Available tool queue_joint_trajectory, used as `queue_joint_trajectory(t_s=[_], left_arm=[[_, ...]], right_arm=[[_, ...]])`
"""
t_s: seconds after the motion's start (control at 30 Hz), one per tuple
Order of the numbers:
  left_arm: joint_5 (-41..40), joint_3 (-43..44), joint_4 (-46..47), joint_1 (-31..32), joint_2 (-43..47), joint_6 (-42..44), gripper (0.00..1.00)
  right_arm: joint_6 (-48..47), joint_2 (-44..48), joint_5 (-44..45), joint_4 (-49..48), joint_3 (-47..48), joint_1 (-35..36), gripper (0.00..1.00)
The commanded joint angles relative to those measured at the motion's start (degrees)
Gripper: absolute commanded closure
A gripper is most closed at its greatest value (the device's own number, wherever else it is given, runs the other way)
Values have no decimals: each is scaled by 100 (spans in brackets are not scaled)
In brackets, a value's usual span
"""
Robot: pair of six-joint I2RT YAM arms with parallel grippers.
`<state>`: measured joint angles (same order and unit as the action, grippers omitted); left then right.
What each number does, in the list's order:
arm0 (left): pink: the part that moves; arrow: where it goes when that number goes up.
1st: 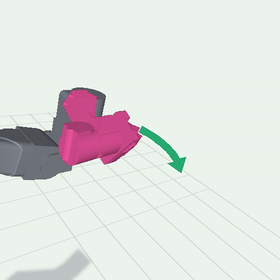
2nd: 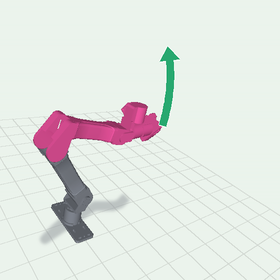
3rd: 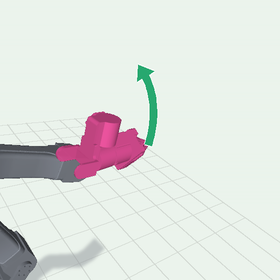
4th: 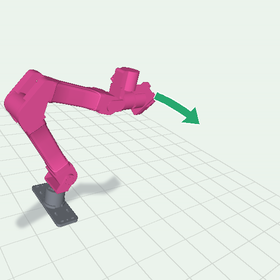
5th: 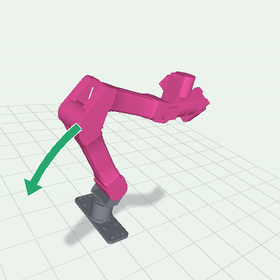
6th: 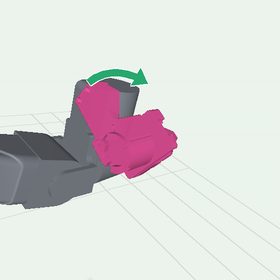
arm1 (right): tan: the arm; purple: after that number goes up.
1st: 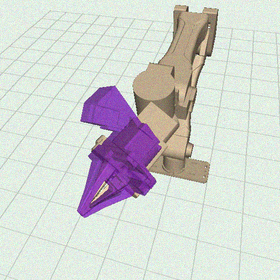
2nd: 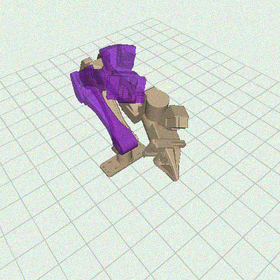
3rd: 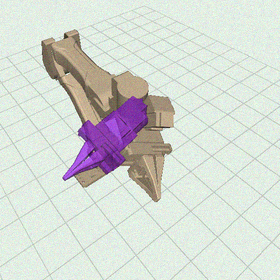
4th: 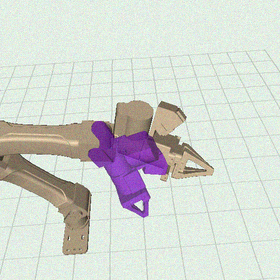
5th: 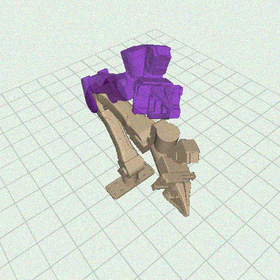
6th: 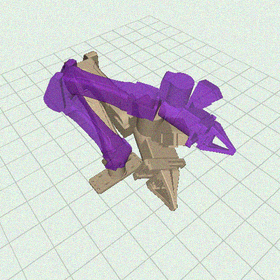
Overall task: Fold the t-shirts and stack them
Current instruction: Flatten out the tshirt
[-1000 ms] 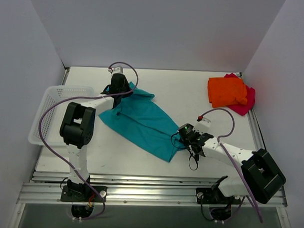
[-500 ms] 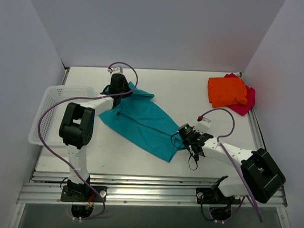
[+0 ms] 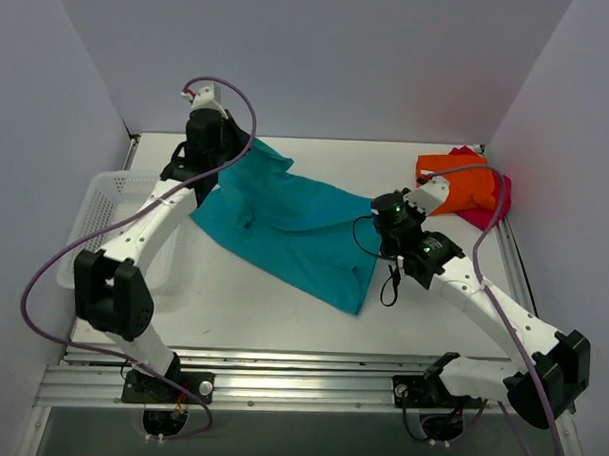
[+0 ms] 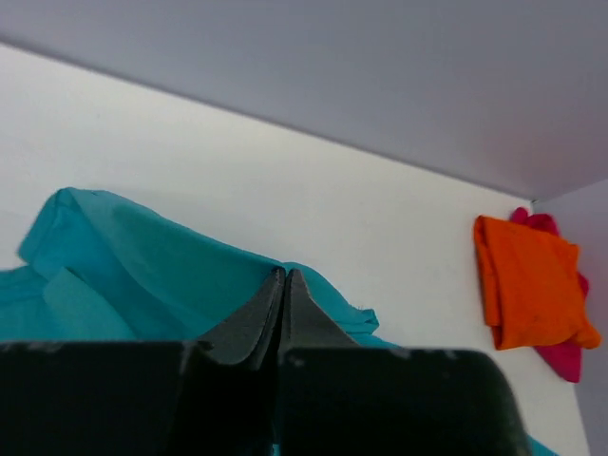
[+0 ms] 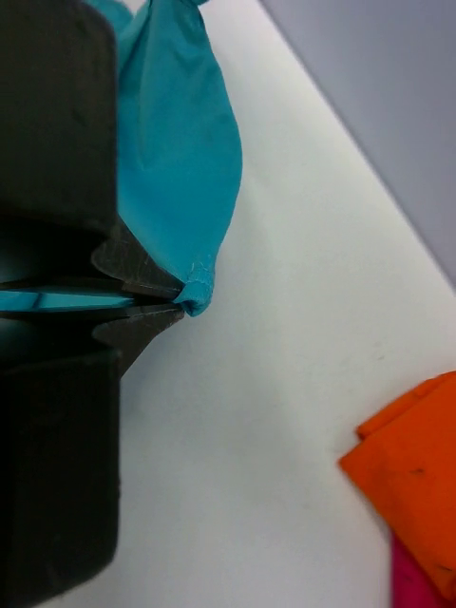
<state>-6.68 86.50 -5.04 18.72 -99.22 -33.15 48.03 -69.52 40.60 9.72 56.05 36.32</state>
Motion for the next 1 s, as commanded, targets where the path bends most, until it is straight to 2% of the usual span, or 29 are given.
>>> queue_joint_trajectory(t_s=[0.0, 0.17, 0.37, 0.53, 0.77, 0.87, 0.97], left_arm=[[-264, 377, -401, 70, 1175, 247, 98], [-676, 438, -1104, 456, 2563, 563, 98], [-835, 833, -1807, 957, 3891, 713, 98], [-388, 1096, -2027, 1125, 4603, 836, 98], [139, 2035, -2396, 1134, 4622, 1003, 98], [175, 2292, -2493, 1134, 4543, 1012, 98], [-183, 2310, -2458, 1125, 4482, 986, 98]], right_arm=[[-627, 570, 730, 355, 790, -46, 100], [-1409, 1359, 590, 338, 1680, 16, 100], [-2508, 2344, -999, -444, 2225, 86, 100], [-3044, 2916, -2194, -708, 2585, 51, 100], [-3352, 3014, -2416, -717, 3209, -46, 100], [-3414, 2979, -2276, -769, 3289, -63, 100], [-3537, 2576, -1829, -560, 3543, -63, 100]])
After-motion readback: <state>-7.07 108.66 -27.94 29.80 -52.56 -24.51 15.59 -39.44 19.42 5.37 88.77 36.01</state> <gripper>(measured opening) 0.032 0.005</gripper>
